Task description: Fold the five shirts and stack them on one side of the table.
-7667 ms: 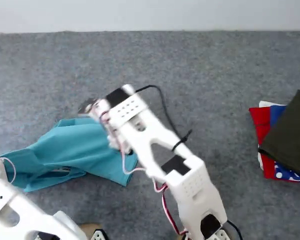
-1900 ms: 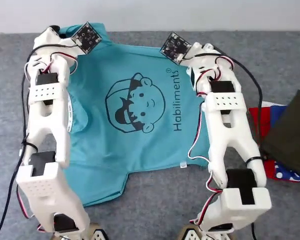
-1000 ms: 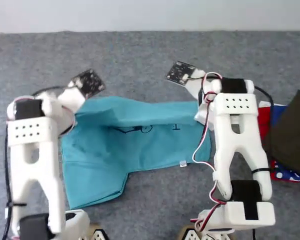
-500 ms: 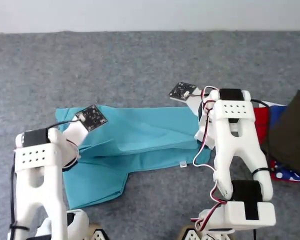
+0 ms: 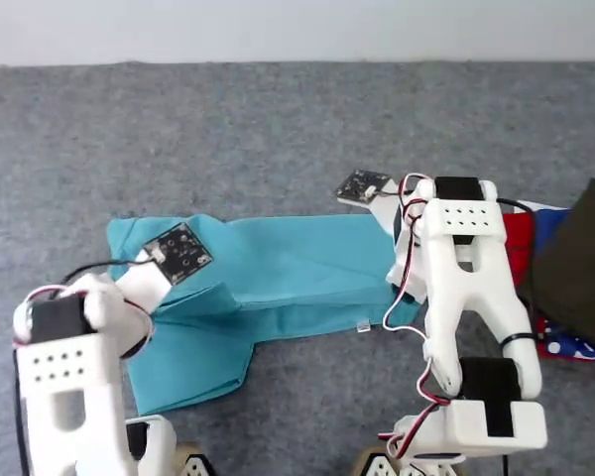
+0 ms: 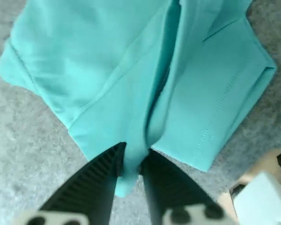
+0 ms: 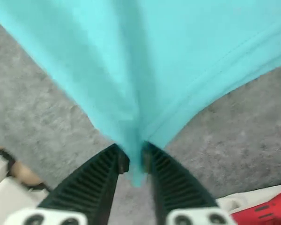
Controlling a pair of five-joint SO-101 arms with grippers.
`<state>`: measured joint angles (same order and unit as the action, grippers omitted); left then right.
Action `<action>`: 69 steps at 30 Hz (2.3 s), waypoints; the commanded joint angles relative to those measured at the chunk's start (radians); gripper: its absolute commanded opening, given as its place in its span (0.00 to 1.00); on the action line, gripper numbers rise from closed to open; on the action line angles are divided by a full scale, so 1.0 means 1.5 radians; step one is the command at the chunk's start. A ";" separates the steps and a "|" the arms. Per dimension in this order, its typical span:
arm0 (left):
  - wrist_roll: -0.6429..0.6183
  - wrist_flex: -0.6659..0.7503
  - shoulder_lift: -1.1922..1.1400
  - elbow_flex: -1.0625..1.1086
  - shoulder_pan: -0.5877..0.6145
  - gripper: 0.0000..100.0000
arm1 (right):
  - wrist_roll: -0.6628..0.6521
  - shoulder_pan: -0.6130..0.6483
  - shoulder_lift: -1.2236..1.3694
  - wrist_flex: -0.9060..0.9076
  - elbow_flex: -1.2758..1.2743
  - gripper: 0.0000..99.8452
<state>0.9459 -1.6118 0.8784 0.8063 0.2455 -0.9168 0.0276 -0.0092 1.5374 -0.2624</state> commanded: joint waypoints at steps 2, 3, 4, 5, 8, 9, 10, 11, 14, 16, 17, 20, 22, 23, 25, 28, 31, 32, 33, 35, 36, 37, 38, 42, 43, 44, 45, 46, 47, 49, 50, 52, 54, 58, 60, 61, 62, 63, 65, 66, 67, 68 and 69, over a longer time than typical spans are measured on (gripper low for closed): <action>0.000 -0.021 0.081 -0.005 0.041 0.19 | 0.006 -0.017 -0.055 0.062 0.023 0.30; 0.000 -0.021 0.092 -0.005 0.052 0.19 | 0.006 -0.017 -0.063 0.069 0.027 0.32; 0.001 -0.023 0.104 -0.005 0.062 0.20 | 0.006 -0.016 -0.071 0.074 0.031 0.32; 0.001 -0.023 0.114 -0.005 0.070 0.20 | 0.005 -0.014 -0.079 0.078 0.034 0.32; 0.002 -0.023 0.132 -0.005 0.087 0.20 | 0.005 -0.012 -0.095 0.080 0.043 0.32; 0.002 -0.021 0.137 -0.005 0.088 0.20 | 0.005 -0.012 -0.097 0.080 0.047 0.32; 0.001 -0.018 0.140 -0.005 0.088 0.20 | 0.005 -0.012 -0.097 0.078 0.052 0.32; 0.000 -0.015 0.143 -0.005 0.088 0.20 | 0.006 -0.013 -0.096 0.076 0.057 0.32; -0.046 0.036 0.149 -0.004 0.087 0.19 | 0.021 -0.010 -0.084 0.059 0.064 0.30; -0.119 0.091 0.146 0.001 0.087 0.17 | 0.071 0.014 -0.069 0.036 0.066 0.24; -0.148 0.119 0.149 0.008 0.087 0.14 | 0.097 0.029 -0.060 0.029 0.068 0.19; -0.219 0.159 0.150 0.012 0.100 0.05 | 0.159 0.113 -0.033 0.014 0.075 0.03; -0.254 0.164 0.150 0.008 0.129 0.01 | 0.185 0.171 -0.015 0.014 0.093 0.01; -0.268 0.162 0.150 0.002 0.148 0.02 | 0.197 0.198 -0.005 0.014 0.105 0.03; -0.286 0.162 0.150 -0.011 0.202 0.01 | 0.222 0.246 0.019 0.014 0.139 0.03; -0.289 0.162 0.150 -0.040 0.286 0.01 | 0.253 0.309 0.062 0.014 0.207 0.01; -0.289 0.158 0.150 -0.068 0.383 0.01 | 0.298 0.374 0.122 0.022 0.281 0.06; -0.288 0.158 0.150 -0.073 0.417 0.01 | 0.313 0.396 0.147 0.030 0.304 0.09; -0.288 0.159 0.150 -0.077 0.451 0.01 | 0.324 0.418 0.169 0.041 0.329 0.14; -0.287 0.162 0.150 -0.079 0.503 0.01 | 0.337 0.462 0.219 0.065 0.382 0.23; -0.286 0.162 0.150 -0.076 0.524 0.01 | 0.342 0.483 0.245 0.077 0.408 0.28; -0.286 0.162 0.150 -0.074 0.542 0.01 | 0.342 0.503 0.271 0.091 0.436 0.31; -0.286 0.162 0.150 -0.074 0.559 0.01 | 0.343 0.522 0.294 0.105 0.464 0.32; -0.285 0.162 0.150 -0.073 0.597 0.01 | 0.343 0.577 0.381 0.139 0.561 0.28; -0.285 0.162 0.150 -0.073 0.601 0.01 | 0.343 0.589 0.397 0.142 0.581 0.28; -0.285 0.162 0.150 -0.073 0.606 0.01 | 0.343 0.598 0.411 0.145 0.599 0.27; -0.285 0.162 0.150 -0.073 0.609 0.01 | 0.343 0.607 0.423 0.146 0.617 0.26; -0.286 0.162 0.150 -0.073 0.610 0.01 | 0.343 0.613 0.431 0.150 0.633 0.26; -0.286 0.160 0.150 -0.073 0.610 0.01 | 0.343 0.617 0.439 0.158 0.652 0.26; -0.286 0.159 0.150 -0.073 0.610 0.01 | 0.343 0.626 0.448 0.166 0.674 0.26; -0.286 0.159 0.150 -0.073 0.610 0.01 | 0.343 0.626 0.449 0.166 0.679 0.26; -0.286 0.159 0.150 -0.073 0.610 0.01 | 0.343 0.633 0.448 0.165 0.679 0.26; -0.287 0.159 0.150 -0.073 0.608 0.01 | 0.343 0.639 0.451 0.166 0.679 0.26; -0.288 0.160 0.150 -0.073 0.605 0.01 | 0.343 0.659 0.456 0.161 0.679 0.26; -0.288 0.159 0.150 -0.073 0.605 0.01 | 0.343 0.666 0.467 0.155 0.679 0.26; -0.288 0.159 0.150 -0.072 0.605 0.01 | 0.343 0.667 0.477 0.154 0.679 0.26; -0.288 0.159 0.150 -0.071 0.606 0.01 | 0.343 0.666 0.487 0.154 0.679 0.26; -0.288 0.161 0.150 -0.066 0.606 0.01 | 0.343 0.665 0.499 0.154 0.679 0.26; -0.288 0.162 0.150 -0.056 0.608 0.01 | 0.343 0.660 0.516 0.154 0.679 0.25; -0.287 0.162 0.150 -0.052 0.608 0.01 | 0.343 0.659 0.522 0.152 0.680 0.23; -0.287 0.162 0.150 -0.048 0.609 0.01 | 0.343 0.659 0.523 0.152 0.683 0.20; -0.287 0.162 0.150 -0.046 0.609 0.01 | 0.343 0.658 0.524 0.152 0.688 0.16; -0.287 0.162 0.150 -0.046 0.609 0.01 | 0.343 0.658 0.524 0.152 0.691 0.13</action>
<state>0.5194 -1.3832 1.0932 0.7434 1.1523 -0.4135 1.0188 0.7933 1.7492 0.7258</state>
